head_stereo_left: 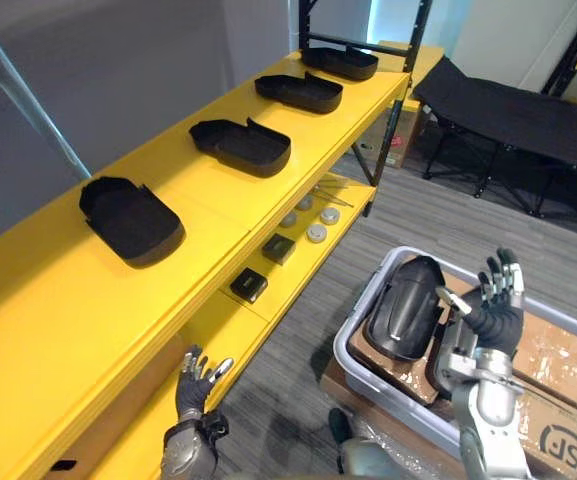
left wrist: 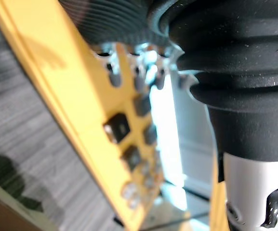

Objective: Walk over and take plastic housings, then place them on the shelf

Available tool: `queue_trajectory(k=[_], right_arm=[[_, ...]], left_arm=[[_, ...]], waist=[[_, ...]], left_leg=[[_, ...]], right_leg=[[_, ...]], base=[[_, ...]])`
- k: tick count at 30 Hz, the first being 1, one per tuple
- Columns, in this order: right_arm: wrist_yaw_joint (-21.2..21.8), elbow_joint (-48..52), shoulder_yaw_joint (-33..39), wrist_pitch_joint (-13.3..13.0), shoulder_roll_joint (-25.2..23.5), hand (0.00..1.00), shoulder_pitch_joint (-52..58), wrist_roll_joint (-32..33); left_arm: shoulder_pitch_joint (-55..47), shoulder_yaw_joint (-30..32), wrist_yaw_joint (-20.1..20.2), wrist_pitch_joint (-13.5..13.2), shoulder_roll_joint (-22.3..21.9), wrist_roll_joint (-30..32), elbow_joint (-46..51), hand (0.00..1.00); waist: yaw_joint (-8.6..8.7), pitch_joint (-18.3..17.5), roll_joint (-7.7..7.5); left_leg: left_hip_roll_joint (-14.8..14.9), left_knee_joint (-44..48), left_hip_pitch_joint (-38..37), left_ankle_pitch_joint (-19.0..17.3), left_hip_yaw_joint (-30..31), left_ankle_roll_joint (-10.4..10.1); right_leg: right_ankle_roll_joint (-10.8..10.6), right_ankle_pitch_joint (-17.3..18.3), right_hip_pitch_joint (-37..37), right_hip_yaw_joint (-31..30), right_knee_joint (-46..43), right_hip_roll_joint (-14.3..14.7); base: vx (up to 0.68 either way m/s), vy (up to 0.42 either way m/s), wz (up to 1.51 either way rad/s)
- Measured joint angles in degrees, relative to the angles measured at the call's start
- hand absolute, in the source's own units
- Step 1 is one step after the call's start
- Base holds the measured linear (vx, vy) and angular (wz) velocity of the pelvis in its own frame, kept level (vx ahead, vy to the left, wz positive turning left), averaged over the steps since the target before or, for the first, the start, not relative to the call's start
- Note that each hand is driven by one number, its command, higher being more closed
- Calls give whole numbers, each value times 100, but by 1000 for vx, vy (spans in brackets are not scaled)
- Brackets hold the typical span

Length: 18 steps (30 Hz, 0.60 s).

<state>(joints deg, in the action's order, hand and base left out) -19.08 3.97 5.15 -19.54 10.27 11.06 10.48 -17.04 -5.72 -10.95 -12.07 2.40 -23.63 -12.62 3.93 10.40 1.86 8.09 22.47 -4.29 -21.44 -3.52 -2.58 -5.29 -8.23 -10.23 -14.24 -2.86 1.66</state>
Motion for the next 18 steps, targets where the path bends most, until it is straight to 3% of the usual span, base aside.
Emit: queue_trajectory(k=[1,4,6,7,8,9,11,13,14,17,18], right_arm=[[-72,0,-35,20,-108,0,73,0],[-93,1,-46,20,-384,0,336,-13],[-64,101,-71,10,-548,0,667,-4],[53,227,-85,-11,-580,0,945,12],[111,237,-105,-29,-577,0,1020,23],[184,304,-137,-64,-582,0,1130,57],[188,460,-142,-182,-617,0,1230,54],[160,483,-148,-366,-698,0,1193,46],[120,453,-182,-434,-787,0,1113,46],[-58,373,-378,-436,-833,0,795,-13],[-131,300,-438,-424,-845,0,669,-31]], left_arm=[[-5,-71,37,-39,-3,4,0,0],[100,-131,78,-39,4,5,24,0],[121,-162,66,-11,7,5,30,0],[183,-177,25,13,-5,16,63,0],[167,-190,-18,20,-43,21,78,0],[154,-182,-86,21,-45,22,94,0],[213,-185,-189,41,-47,22,95,0],[262,-198,-192,92,-47,28,99,0],[306,-180,-192,120,-37,64,111,0],[312,-175,-187,263,83,156,127,0],[312,-176,-186,314,168,155,127,0]], waist=[[4,41,-38],[9,201,-207],[2,314,-326],[-2,472,-351],[-6,515,-267],[1,488,-257],[-31,477,-280],[-37,456,-264],[-51,449,-274],[-185,389,-356],[-243,340,-438]], left_leg=[[0,27,-85,-190,-6,-116],[-52,481,-70,-633,-126,-172],[-55,1018,31,-847,-368,-52],[14,1173,38,-879,-582,36],[90,1156,56,-839,-698,110],[217,1123,145,-757,-916,188],[271,871,234,-492,-1168,248],[279,427,226,-121,-1308,300],[275,141,241,105,-1392,286],[344,-108,353,366,-1723,189],[386,-67,373,401,-1841,127]], right_leg=[[-84,-81,14,-70,-37,26],[-220,-276,36,-351,-72,64],[88,-339,100,-438,64,50],[667,120,70,105,53,-80],[787,454,-23,357,-43,-113],[541,389,-248,832,-326,-177],[492,364,-404,1185,-1044,-265],[441,704,-311,1347,-1826,-418],[449,951,-145,1500,-2215,-639],[561,984,226,1812,-2667,-1382],[881,478,387,1911,-2624,-1663]], base=[[-117,101,-26],[-212,161,-55],[-346,189,-74],[-338,142,-71],[-356,158,-94],[-221,101,-86],[-179,79,-71],[-90,18,-38],[-75,-24,-47],[-66,-117,-65],[-40,-200,-64]])
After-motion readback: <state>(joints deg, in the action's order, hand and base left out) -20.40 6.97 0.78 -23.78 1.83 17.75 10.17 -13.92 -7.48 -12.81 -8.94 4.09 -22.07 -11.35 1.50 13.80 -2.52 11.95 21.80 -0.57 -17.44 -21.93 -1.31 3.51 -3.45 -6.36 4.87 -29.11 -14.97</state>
